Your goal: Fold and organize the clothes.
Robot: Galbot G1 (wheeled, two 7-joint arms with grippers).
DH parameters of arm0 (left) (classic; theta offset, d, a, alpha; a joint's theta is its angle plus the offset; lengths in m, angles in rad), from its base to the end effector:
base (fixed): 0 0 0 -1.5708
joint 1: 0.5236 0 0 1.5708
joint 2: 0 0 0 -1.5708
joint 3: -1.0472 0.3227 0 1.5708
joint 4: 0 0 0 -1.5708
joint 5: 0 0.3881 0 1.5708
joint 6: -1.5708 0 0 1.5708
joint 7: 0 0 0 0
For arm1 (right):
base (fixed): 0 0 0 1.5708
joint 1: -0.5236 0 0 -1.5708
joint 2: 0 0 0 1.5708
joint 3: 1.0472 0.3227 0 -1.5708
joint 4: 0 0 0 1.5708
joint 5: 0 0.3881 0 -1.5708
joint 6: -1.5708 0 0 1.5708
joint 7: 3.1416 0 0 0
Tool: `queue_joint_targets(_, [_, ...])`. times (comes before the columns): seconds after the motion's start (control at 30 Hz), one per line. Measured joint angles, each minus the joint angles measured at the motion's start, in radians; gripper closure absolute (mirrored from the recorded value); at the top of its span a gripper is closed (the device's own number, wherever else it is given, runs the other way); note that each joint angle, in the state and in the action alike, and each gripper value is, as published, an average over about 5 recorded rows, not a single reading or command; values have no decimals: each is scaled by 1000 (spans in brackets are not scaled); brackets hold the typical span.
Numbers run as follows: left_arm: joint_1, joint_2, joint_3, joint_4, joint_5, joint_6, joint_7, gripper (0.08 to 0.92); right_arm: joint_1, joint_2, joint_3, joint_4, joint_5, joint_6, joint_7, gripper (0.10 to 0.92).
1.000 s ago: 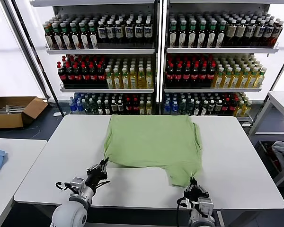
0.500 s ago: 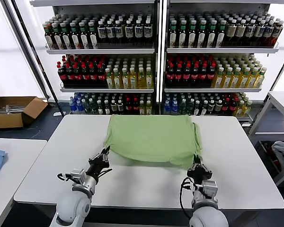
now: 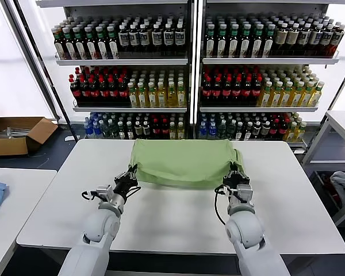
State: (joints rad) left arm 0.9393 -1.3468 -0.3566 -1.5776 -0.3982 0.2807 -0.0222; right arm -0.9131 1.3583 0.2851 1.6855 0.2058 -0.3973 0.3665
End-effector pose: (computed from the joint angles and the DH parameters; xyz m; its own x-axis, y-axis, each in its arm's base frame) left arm 0.4156 0.0082 -0.2833 -0.9620 0.1824 0.2031 0.1526 0.9762 -0.1540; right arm 0.4102 0.0303 -0.2385 -0.9764 0.1230 0.1775 0.1053 0.9888 -0.1056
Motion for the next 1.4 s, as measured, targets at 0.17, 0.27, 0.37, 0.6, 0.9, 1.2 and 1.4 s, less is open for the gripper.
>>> queue_joint_targets(0.17, [-59, -7, 12, 75, -4, -1, -2, 917, 53, -1, -12, -72, -4, -7, -5, 920])
queue_joint_targets(0.27, [-87, -12, 16, 114, -3, 0, -4, 917, 79, 2, -17, -111, -6, -12, -7, 899])
queue_joint_targets(0.37, [-110, -19, 17, 148, 0, 4, -6, 901, 101, 8, -17, -146, -6, -14, -8, 829])
queue_joint_targets(0.6, [-131, -28, 21, 180, 5, 24, -19, 716, 144, 34, -10, -203, 29, -2, 11, 629])
queue_joint_targets(0.9, [-127, -21, 21, 164, 7, 51, -50, 456, 160, 55, -7, -214, 96, 34, 66, 369])
queue_joint_targets(1.2, [-95, -19, 21, 107, 16, 79, -62, 211, 186, 78, -10, -224, 157, 43, 123, 206])
queue_joint_targets(1.4, [-73, -13, 14, 71, 15, 97, -70, 178, 160, 62, -3, -170, 175, 0, 155, 203])
